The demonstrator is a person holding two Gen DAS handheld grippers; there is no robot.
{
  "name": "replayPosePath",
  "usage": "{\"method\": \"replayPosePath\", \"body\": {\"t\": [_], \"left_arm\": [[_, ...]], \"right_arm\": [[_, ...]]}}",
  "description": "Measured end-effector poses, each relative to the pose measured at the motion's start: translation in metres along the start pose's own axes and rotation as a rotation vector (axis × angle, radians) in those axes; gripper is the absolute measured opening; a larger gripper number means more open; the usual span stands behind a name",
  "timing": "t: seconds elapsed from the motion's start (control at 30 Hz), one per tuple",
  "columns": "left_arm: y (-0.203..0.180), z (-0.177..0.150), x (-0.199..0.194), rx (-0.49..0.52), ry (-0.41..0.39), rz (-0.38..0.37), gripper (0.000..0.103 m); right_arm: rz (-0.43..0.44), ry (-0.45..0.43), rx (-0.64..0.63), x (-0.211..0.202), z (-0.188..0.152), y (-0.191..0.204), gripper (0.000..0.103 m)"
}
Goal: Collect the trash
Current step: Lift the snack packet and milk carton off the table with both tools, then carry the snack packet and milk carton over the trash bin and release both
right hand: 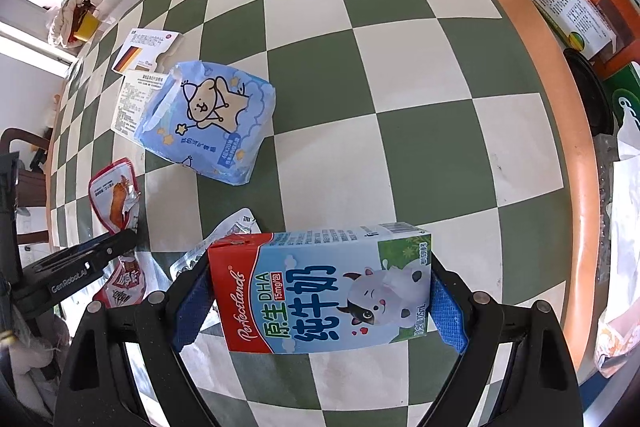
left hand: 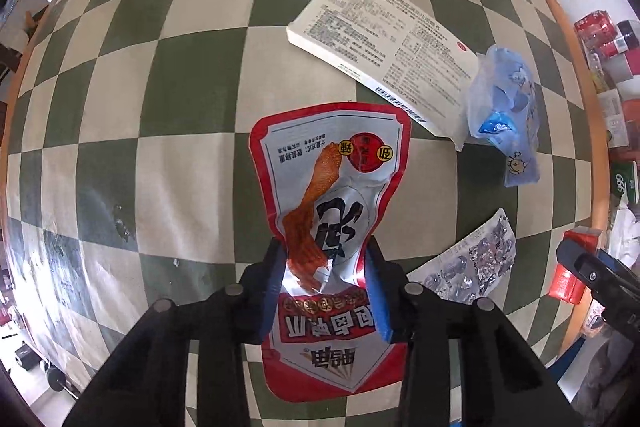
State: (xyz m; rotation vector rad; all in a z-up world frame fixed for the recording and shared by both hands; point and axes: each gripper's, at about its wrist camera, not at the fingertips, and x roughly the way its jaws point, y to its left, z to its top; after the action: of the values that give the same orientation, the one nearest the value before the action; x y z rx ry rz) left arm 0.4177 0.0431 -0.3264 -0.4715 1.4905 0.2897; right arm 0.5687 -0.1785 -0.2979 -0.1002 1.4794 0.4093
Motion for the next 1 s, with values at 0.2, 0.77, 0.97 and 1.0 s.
{"method": "replayPosePath", "body": {"t": [0.2,0.77,0.97,1.0], "left_arm": [[0.015,0.015,-0.017,0.008,-0.047,0.002,0.035],[0.006,-0.104,-0.079,0.112,-0.191,-0.052,0.034],[0.025,-0.187,-0.094,0.163,-0.224,-0.114,0.034],[0.031,-0.206,-0.095,0.170,-0.226,-0.128,0.034]], "right_arm": [[0.005,-0.005,0.002,0.001,0.002,-0.002,0.093],[0.020,-0.080,-0.026,-0.035,-0.084,0.023,0.093],[0.009,-0.137,-0.006,-0.060,-0.178,0.040,0.093],[0.011,-0.144,-0.001,-0.063,-0.193,0.041,0.093]]}}
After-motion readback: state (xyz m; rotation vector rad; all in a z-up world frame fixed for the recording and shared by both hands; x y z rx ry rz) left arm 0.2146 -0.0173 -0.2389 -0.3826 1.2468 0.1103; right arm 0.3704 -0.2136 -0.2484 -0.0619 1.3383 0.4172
